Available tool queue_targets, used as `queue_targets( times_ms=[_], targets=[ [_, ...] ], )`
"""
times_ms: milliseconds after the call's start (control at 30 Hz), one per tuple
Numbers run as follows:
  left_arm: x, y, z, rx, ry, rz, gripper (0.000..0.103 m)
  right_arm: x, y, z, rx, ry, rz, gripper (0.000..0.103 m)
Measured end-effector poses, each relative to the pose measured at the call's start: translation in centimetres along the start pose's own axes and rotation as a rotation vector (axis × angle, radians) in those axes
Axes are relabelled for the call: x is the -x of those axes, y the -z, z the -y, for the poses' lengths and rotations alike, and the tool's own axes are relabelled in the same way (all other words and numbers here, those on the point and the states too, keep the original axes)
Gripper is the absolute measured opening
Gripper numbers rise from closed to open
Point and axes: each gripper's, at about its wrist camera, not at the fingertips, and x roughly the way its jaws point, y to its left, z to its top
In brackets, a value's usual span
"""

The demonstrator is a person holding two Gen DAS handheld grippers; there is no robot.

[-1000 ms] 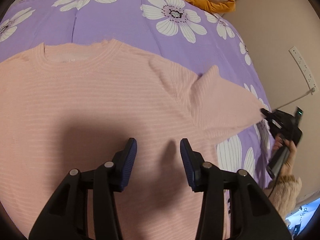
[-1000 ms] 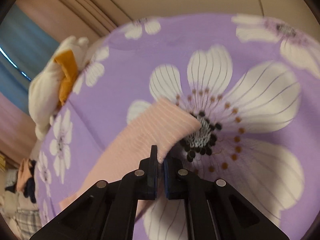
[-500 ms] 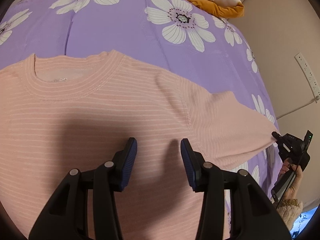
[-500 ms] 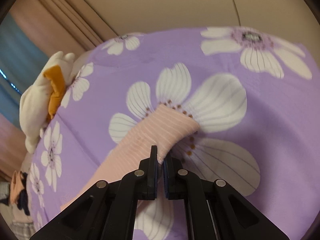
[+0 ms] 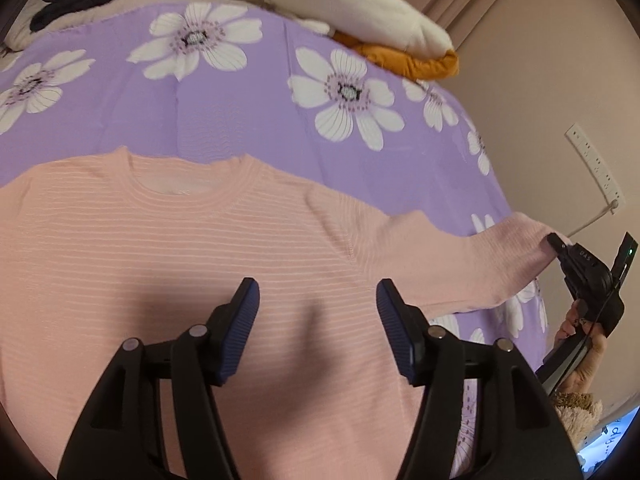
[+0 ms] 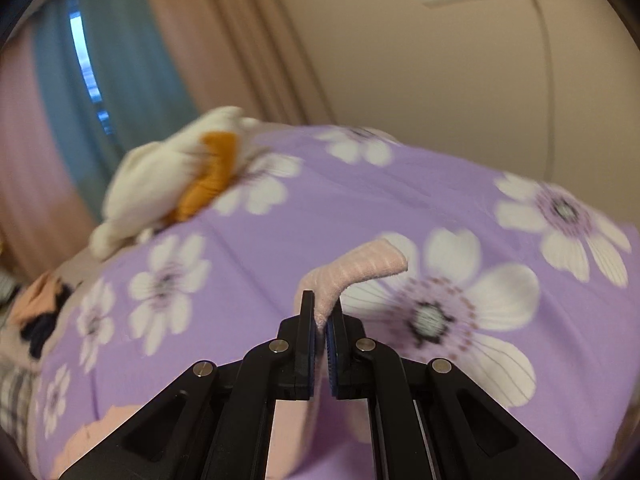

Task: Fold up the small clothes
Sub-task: 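Fold the held sleeve across the sweater body with the right gripper, release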

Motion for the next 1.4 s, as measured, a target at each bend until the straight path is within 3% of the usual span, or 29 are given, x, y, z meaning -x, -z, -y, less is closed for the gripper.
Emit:
queue_targets(
  times_ms=[300, 500, 700, 867, 1100, 1200, 1233, 1267, 1333, 1400],
  targets=[
    [3.8, 1.3, -2.3, 0.038, -0.047, 0.08, 0.064, 1.7, 1.9, -8.4, 0.17, -0.284, -0.047, 0.006],
    [5.8, 2.1, -4.2, 0.079, -0.076, 0.115, 0.066, 1.5, 4.6, -14.2, 0.298, -0.409, -0.147, 0.006],
    [6.7, 2.8, -5.5, 0.106, -0.094, 0.123, 0.066, 0.5, 8.8, -18.0, 0.397, -0.451, -0.288, 0.006],
    [6.9, 3.1, -6.5, 0.136, -0.095, 0.124, 0.066, -0.9, 13.3, -20.7, 0.514, -0.42, -0.436, 0.006],
    [6.8, 3.5, -7.2, 0.148, -0.1, 0.106, 0.066, -2.6, 17.1, -21.7, 0.564, -0.429, -0.621, 0.006],
    [6.7, 3.6, -7.3, 0.148, -0.1, 0.097, 0.067, -2.7, 17.3, -21.4, 0.543, -0.443, -0.676, 0.022],
    [6.6, 3.7, -7.3, 0.146, -0.101, 0.093, 0.068, -2.5, 17.1, -21.2, 0.534, -0.454, -0.678, 0.033],
    [6.6, 3.7, -7.3, 0.143, -0.1, 0.091, 0.068, -2.1, 16.7, -21.0, 0.524, -0.471, -0.667, 0.044],
    [6.5, 3.8, -7.1, 0.141, -0.095, 0.09, 0.069, -0.8, 15.2, -20.4, 0.497, -0.504, -0.621, 0.056],
    [6.2, 3.7, -6.9, 0.145, -0.072, 0.083, 0.07, 0.1, 14.0, -19.7, 0.465, -0.534, -0.584, 0.062]
  ],
)
